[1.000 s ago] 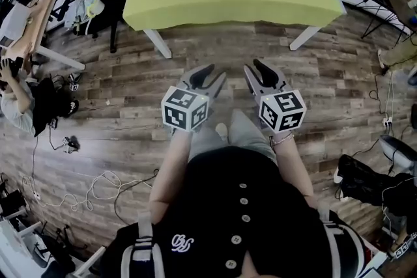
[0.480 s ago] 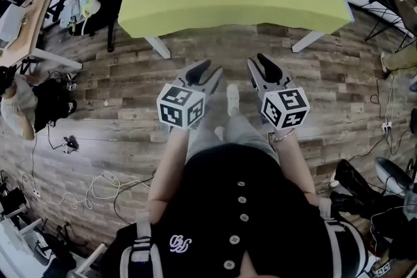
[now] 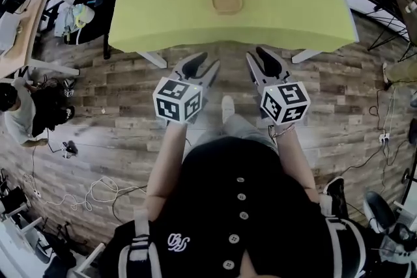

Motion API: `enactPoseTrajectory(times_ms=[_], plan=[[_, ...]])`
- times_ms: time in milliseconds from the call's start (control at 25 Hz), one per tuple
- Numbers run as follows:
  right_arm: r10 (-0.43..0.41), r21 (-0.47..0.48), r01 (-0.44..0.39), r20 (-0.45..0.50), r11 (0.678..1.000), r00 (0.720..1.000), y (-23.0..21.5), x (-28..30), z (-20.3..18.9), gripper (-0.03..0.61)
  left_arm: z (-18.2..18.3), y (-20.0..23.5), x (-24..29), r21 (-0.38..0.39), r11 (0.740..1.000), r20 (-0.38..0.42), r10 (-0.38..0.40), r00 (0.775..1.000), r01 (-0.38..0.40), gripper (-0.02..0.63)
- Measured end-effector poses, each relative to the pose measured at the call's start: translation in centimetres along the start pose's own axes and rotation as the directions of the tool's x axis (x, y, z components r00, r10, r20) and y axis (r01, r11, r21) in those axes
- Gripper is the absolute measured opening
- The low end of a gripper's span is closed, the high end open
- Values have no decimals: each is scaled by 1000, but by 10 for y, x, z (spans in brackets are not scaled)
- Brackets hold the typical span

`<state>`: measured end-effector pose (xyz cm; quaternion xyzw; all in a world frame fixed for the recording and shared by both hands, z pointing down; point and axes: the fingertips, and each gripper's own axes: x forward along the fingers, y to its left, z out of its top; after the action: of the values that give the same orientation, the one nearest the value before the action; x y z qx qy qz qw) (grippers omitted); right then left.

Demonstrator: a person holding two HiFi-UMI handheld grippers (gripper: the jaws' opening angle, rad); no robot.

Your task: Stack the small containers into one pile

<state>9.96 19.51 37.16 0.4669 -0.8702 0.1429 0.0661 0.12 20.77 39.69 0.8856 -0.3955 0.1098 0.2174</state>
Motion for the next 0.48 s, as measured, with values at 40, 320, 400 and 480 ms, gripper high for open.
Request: enactPoseTrajectory(times_ms=[40,320,400,480], plan=[[8,-4,-8,1,1000,1000,-6,9,6,114,7,5,8,-1,1000,2,6,1000,-6,164],[68,-19,-68,-9,997,998,-42,58,29,115,47,32,59,10,999,13,35,999,-35,169],[79,-18,-79,-8,997,997,-54,64,31,115,54,33,71,13,999,17,42,999,-42,169],[86,-13,-87,-11,996,996,-65,69,31,115,55,34,81,11,999,11,47,999,-47,172]])
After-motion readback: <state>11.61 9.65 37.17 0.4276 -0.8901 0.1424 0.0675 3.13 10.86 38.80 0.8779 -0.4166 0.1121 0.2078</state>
